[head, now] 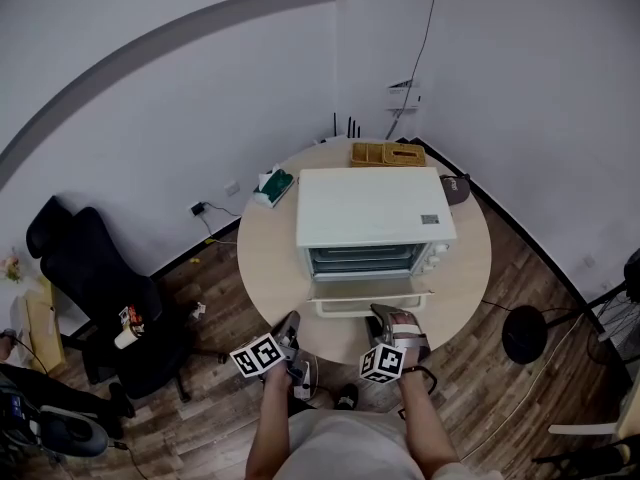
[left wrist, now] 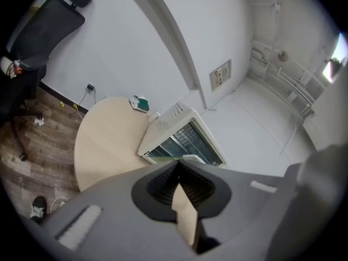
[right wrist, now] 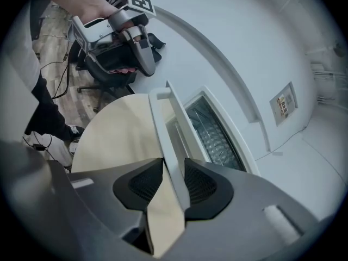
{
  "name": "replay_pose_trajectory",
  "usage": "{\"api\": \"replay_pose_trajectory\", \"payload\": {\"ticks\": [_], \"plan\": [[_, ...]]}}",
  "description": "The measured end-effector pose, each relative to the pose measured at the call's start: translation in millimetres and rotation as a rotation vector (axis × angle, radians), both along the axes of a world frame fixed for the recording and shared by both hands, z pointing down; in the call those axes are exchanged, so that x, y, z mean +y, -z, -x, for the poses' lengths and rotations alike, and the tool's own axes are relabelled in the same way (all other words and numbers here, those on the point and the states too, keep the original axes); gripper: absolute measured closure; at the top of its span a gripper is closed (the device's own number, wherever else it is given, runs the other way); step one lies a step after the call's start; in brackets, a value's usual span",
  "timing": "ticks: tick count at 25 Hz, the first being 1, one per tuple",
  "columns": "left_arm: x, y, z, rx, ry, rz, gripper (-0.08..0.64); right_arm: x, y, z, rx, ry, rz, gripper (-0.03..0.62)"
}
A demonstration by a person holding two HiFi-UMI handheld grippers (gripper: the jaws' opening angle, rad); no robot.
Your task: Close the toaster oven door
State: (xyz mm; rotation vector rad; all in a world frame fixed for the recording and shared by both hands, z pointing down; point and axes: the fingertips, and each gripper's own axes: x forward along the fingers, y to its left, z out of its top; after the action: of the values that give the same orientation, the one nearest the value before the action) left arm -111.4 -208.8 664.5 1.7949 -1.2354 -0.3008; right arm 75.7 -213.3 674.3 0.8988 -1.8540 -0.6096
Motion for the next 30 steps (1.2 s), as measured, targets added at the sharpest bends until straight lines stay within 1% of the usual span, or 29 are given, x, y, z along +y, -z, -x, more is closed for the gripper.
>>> {"api": "replay_pose_trajectory", "payload": {"ticks": [5, 7, 10, 15, 25, 27, 30], "plan": [[-2, 12, -9, -0.155, -0.052, -0.053, 0.502, -10, 8, 1, 0.011, 0.006, -0.020, 0.472], [-2, 17, -14, -0.182, -0.075, -0.072, 0.502, -14, 12, 1, 0.020, 0.006, -0.029, 0.472], [-2, 20, -14, -0.186, -0.075, -0.085, 0.502, -22, 18, 3, 0.032, 0.012, -0.045, 0.469], [-3, 22, -9, -0.219, -0.072, -0.095, 0.502, -38, 30, 4, 0.057, 0.037, -0.073, 0.469], [-5, 31, 1, -0.274, -0.074, -0.115, 0.502, -65, 42, 3, 0.122, 0.046, -0.134, 0.471], [-5, 33, 3, -0.272, -0.072, -0.118, 0.502, -69, 44, 3, 0.143, 0.061, -0.146, 0.472], [-3, 36, 6, -0.251, -0.064, -0.123, 0.502, -76, 48, 5, 0.154, 0.065, -0.158, 0.472]]}}
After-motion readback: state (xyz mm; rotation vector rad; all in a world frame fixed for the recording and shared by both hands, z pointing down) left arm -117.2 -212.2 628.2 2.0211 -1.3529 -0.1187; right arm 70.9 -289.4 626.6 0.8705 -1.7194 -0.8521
